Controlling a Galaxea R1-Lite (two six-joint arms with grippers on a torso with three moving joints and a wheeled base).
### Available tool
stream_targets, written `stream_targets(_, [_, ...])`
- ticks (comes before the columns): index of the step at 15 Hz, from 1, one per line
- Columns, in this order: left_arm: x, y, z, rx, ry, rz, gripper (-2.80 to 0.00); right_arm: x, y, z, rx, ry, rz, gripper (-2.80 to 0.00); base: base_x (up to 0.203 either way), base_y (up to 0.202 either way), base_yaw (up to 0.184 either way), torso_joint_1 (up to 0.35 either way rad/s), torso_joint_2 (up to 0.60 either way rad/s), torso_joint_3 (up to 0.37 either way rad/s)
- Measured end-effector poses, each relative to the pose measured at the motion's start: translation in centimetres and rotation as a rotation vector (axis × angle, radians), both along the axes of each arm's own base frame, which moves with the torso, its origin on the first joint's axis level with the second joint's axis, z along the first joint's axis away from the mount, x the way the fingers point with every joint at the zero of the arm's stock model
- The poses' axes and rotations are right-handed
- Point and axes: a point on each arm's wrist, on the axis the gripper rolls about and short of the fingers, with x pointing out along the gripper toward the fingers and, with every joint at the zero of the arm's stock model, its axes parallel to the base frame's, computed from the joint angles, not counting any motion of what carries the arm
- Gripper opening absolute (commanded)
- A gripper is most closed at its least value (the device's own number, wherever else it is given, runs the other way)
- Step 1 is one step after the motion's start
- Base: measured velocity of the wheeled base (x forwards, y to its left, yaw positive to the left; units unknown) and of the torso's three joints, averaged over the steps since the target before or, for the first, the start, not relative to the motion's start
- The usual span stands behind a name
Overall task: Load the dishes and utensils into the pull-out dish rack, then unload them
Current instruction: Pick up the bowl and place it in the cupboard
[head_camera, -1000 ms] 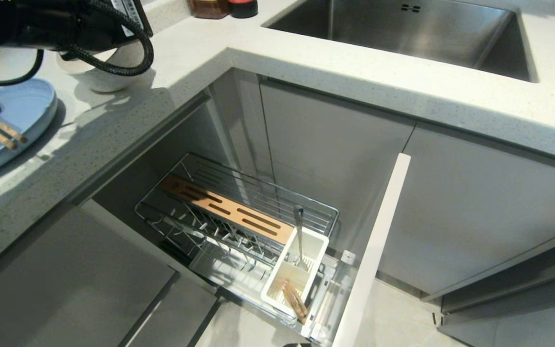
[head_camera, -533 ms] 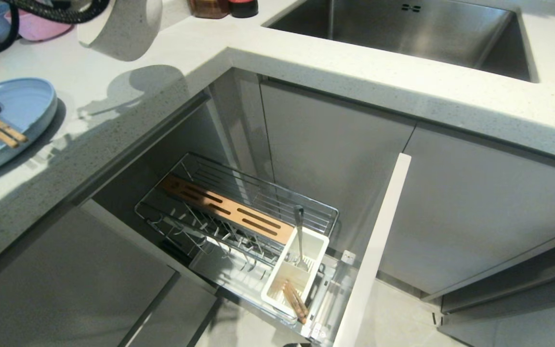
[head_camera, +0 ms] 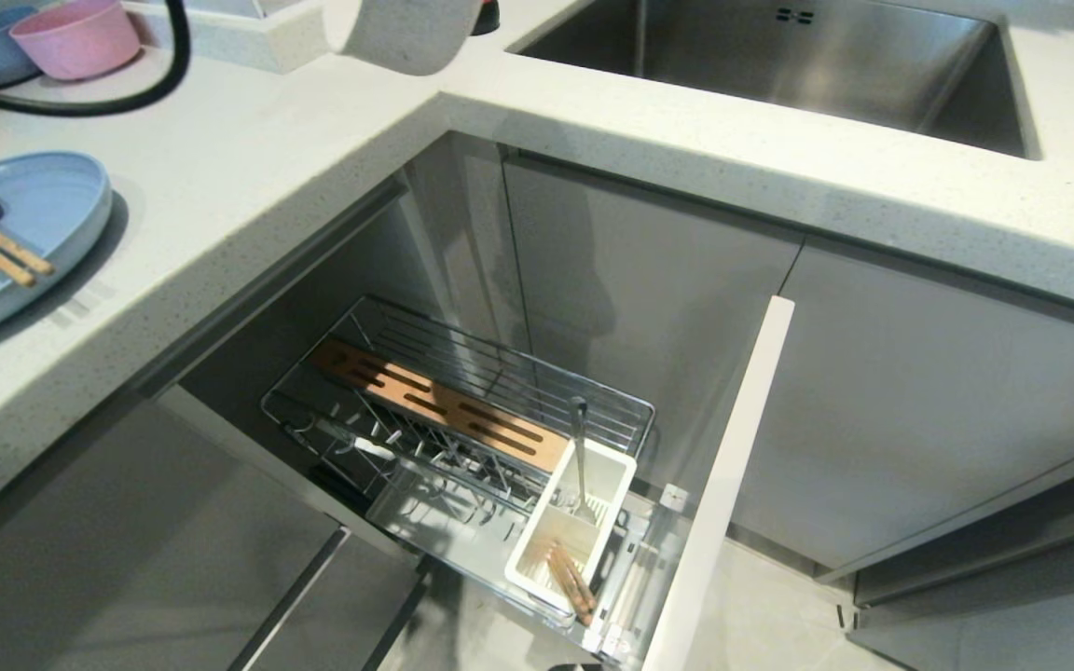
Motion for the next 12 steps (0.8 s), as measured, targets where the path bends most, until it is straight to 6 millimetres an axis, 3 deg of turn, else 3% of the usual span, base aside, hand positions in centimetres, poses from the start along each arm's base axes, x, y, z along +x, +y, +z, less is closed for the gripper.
stream_targets(4, [0.2,-2.4,-4.0,-0.158,0.091,-0.038,-2.80,0.0,0.0,0.0,0.000,0.000,0.000,-2.80,0.000,0.000,0.000,0.000,0.00,0.000])
stream_targets(12, [3.5,-6.4,-13.2,-0.471,0.169,0.125,-2.80,0.0,0.0,0.0,0.000,0.000,0.000,-2.80,0.000,0.000,0.000,0.000,0.00,0.000])
